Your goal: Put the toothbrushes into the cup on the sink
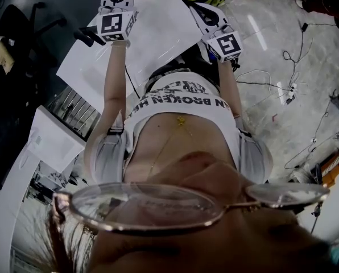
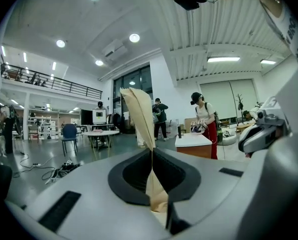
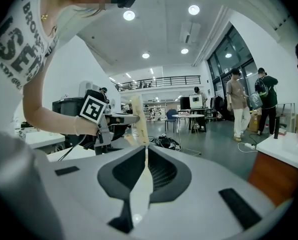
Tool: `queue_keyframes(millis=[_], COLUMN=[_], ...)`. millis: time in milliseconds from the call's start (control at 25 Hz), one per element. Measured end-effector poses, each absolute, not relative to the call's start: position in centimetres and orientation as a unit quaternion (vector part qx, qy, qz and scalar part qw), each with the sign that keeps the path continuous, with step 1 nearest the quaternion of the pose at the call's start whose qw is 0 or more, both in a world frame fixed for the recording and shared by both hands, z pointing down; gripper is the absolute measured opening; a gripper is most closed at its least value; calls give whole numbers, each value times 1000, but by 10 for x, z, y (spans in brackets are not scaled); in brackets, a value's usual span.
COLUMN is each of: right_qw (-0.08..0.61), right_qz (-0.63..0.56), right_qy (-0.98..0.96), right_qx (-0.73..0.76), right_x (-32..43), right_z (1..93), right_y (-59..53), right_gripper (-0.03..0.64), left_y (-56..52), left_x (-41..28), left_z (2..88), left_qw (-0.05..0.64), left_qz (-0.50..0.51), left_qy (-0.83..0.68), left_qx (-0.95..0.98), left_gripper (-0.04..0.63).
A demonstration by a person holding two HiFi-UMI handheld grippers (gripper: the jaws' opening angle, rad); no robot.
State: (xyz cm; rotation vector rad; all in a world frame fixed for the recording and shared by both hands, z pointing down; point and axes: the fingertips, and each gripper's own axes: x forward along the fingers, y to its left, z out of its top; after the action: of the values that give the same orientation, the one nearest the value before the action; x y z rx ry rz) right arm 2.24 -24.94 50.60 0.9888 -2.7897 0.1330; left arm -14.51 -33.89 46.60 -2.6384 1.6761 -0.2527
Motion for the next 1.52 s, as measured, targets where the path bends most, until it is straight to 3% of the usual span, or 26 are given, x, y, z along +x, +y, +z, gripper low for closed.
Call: queue_keyframes(millis=[560,1520], right_qw=[94,90], right_qz=[59,63], right_qy=[-934,-936], right_qx=[339,335], right_x=[29,26], right_z=[516,515], right_y=[-250,-248], right_gripper=[35,35], left_y=[-361,-345], left_x=[-149,-137], left_z=[514,594], left_qw=[-42,-87], left_qz=[-62,-174], left_qy=[495,449], left_qx=[-865,-872], left_gripper=[18,20])
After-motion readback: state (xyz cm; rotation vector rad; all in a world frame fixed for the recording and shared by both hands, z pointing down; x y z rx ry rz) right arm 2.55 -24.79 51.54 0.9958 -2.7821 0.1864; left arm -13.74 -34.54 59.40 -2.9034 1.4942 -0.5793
